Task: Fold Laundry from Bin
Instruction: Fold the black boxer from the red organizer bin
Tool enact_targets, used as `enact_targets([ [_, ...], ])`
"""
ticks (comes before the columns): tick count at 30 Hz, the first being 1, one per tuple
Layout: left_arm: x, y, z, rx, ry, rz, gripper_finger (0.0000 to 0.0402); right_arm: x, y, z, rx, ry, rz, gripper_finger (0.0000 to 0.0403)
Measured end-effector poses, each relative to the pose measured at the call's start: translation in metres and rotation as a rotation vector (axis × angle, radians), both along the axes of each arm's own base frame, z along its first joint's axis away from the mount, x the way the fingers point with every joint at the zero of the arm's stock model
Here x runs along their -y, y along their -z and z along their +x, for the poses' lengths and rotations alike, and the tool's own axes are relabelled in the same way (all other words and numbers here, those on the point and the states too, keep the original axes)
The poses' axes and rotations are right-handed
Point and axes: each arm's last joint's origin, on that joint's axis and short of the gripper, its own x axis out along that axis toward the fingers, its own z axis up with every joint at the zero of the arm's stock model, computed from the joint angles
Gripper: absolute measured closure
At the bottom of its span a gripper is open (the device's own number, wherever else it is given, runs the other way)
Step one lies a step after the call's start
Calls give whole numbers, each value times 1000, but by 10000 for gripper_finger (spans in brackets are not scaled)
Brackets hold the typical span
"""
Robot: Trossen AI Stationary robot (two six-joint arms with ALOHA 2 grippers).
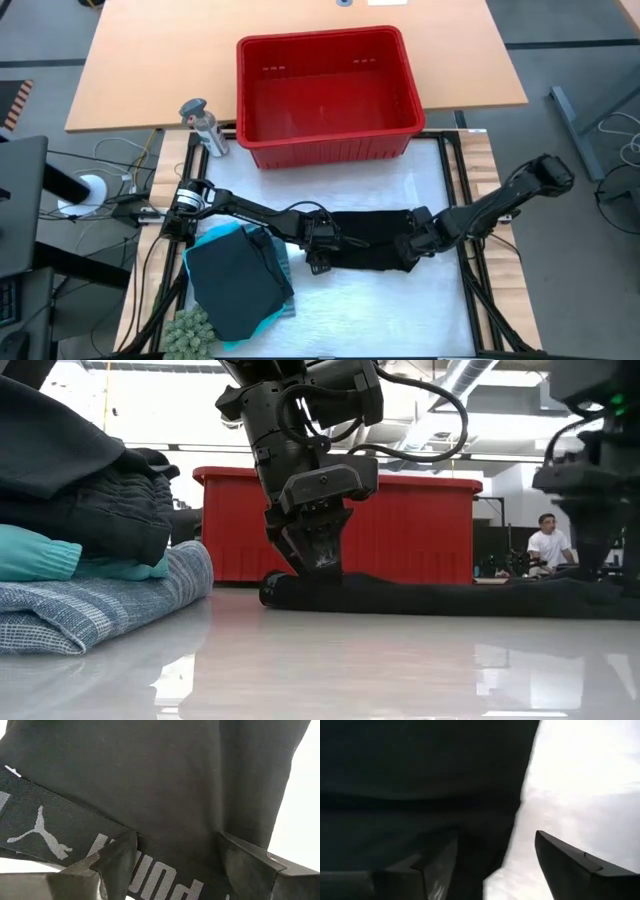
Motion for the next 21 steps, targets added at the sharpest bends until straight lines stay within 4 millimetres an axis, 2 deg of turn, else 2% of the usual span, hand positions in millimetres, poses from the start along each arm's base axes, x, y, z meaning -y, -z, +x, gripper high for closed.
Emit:
enact_targets([
  [4, 0, 0, 0, 2, -1, 1, 136, 1, 16, 1, 58, 52, 26, 100],
  [13, 0, -1, 3, 32, 0, -2, 136, 7, 44, 0, 74, 54, 47, 99],
  [21, 1, -3, 6, 69, -9, -11, 136, 7, 47, 9, 28, -2, 44, 140],
])
